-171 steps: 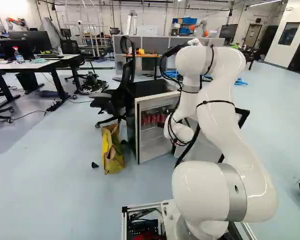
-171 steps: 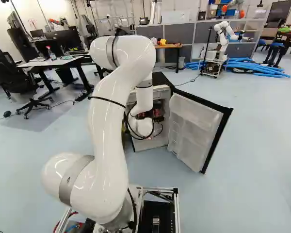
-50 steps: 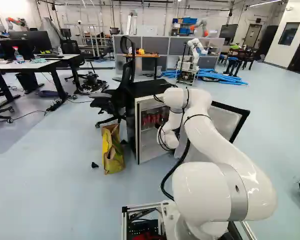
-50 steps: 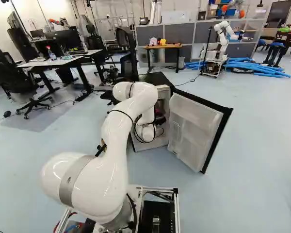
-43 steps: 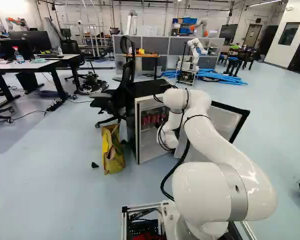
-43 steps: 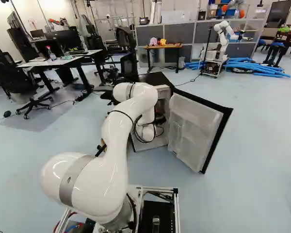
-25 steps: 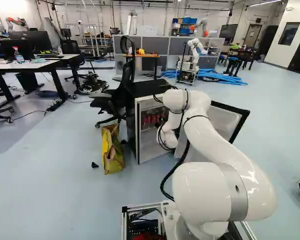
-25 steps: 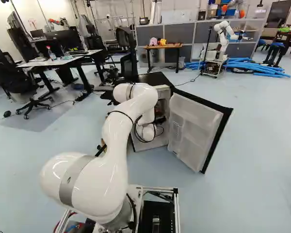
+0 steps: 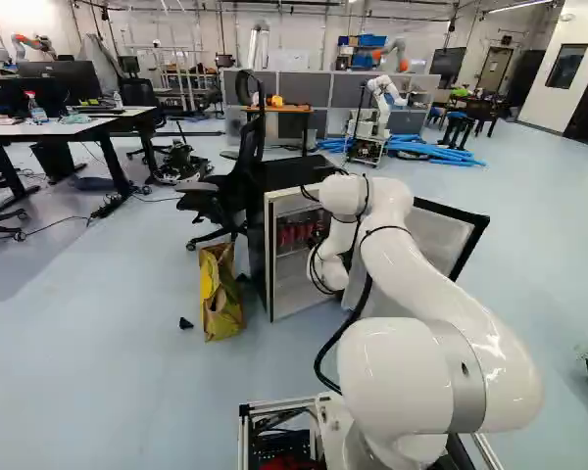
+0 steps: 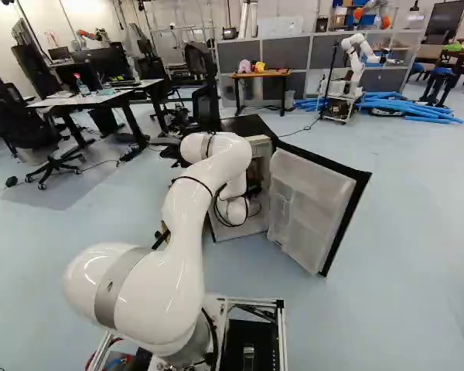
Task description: Grab a drink from the fridge
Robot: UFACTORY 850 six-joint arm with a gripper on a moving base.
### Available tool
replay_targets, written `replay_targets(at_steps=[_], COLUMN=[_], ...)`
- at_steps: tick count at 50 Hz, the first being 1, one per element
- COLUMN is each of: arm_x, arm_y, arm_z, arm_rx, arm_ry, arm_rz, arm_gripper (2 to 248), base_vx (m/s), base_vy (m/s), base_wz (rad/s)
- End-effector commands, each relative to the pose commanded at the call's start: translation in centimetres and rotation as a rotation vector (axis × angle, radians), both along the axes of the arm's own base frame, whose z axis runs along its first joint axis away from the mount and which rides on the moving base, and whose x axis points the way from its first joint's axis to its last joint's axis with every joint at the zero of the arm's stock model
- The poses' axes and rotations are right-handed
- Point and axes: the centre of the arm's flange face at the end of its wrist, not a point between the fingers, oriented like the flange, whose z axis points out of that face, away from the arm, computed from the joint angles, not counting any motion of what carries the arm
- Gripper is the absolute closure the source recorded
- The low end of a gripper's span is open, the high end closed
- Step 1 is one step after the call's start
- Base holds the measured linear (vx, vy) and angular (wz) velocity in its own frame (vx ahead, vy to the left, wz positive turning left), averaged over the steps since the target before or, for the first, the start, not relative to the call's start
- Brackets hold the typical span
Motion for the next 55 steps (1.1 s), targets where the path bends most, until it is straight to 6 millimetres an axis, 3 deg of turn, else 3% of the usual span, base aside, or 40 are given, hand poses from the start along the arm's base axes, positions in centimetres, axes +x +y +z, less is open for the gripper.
replay_targets(at_steps=[5,6,15,16,55], arm_x=[0.0,0.0,0.0,0.0,1.0], arm_y=[0.0,0.0,0.0,0.0,0.0], arm_z=[0.0,0.0,0.0,0.0,-0.4], arm_rx=[0.0,0.0,0.0,0.0,-0.003], arm_ry=[0.0,0.0,0.0,0.0,-0.021], arm_rz=[0.0,0.0,0.0,0.0,0.002], arm_gripper=[73,86,86,76,78], base_vx=[0.0,0.0,0.0,0.0,0.0], base_vy=[0.0,0.0,0.0,0.0,0.0], base_wz=[0.0,0.0,0.0,0.0,0.0])
